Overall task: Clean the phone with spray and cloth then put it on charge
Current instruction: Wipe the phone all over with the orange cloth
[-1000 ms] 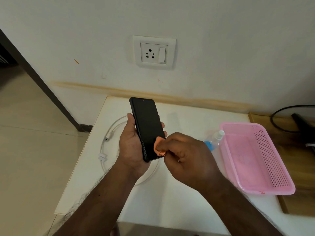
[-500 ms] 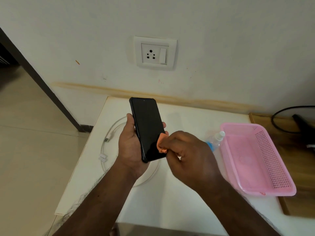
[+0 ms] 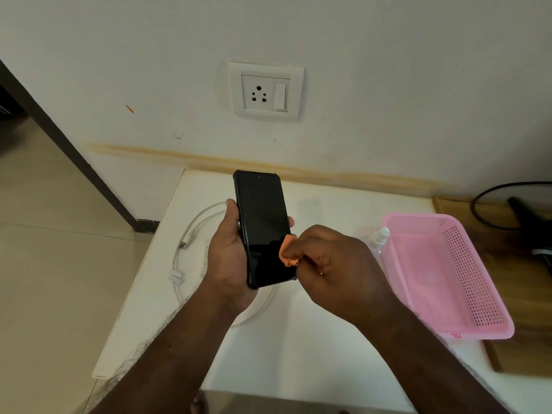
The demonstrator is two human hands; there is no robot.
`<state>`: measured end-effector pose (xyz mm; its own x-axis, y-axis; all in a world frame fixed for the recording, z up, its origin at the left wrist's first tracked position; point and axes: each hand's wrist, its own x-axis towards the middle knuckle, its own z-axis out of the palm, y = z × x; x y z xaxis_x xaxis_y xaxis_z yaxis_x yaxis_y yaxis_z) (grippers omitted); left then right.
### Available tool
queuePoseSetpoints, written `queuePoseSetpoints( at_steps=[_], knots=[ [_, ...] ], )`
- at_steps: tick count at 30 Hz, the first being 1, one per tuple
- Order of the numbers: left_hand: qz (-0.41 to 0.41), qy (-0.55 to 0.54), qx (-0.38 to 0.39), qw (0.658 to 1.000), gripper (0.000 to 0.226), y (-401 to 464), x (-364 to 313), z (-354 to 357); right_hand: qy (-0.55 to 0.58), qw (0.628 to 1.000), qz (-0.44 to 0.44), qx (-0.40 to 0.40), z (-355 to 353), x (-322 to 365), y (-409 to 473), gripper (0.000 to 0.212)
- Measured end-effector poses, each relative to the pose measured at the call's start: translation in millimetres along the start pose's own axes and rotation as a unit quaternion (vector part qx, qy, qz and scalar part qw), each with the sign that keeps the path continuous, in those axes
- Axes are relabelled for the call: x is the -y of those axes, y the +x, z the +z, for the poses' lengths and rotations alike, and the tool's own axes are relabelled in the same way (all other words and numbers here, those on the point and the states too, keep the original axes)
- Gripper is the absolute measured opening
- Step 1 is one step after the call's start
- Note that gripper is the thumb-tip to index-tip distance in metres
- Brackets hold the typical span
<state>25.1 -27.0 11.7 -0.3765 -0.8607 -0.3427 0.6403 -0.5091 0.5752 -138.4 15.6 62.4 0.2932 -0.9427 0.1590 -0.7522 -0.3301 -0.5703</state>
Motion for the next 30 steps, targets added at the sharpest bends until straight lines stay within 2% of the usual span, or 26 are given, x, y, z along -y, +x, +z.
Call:
queuePoseSetpoints(
  at_steps=[3,9,14,22,26,30],
  knots=[
    [0.008,-0.029,0.005,1.000,0.078,1,-2,-1,-0.004,1.000,0.008,-0.023,4,0,-3,0.023],
    [0.062,-0.062,0.000,0.996,0.075,1,-5,-4,-0.006,1.000,-0.001,0.010,7,6,-5,0.023],
    [0.084,-0.076,-0.008,0.994,0.077,1,-1,-2,0.002,0.999,0.007,-0.033,10,4,-5,0.022],
    [0.070,-0.077,-0.014,0.994,0.074,3,-3,-5,0.017,0.996,0.022,-0.087,19,-2,-4,0.025],
    [0.035,-0.030,-0.021,0.999,0.078,3,-2,-1,0.060,0.992,0.029,-0.109,22,-11,-2,0.018],
    [0.009,0.019,-0.029,0.999,0.073,-1,4,7,0.088,0.986,0.041,-0.138,21,-20,-1,0.020]
  ],
)
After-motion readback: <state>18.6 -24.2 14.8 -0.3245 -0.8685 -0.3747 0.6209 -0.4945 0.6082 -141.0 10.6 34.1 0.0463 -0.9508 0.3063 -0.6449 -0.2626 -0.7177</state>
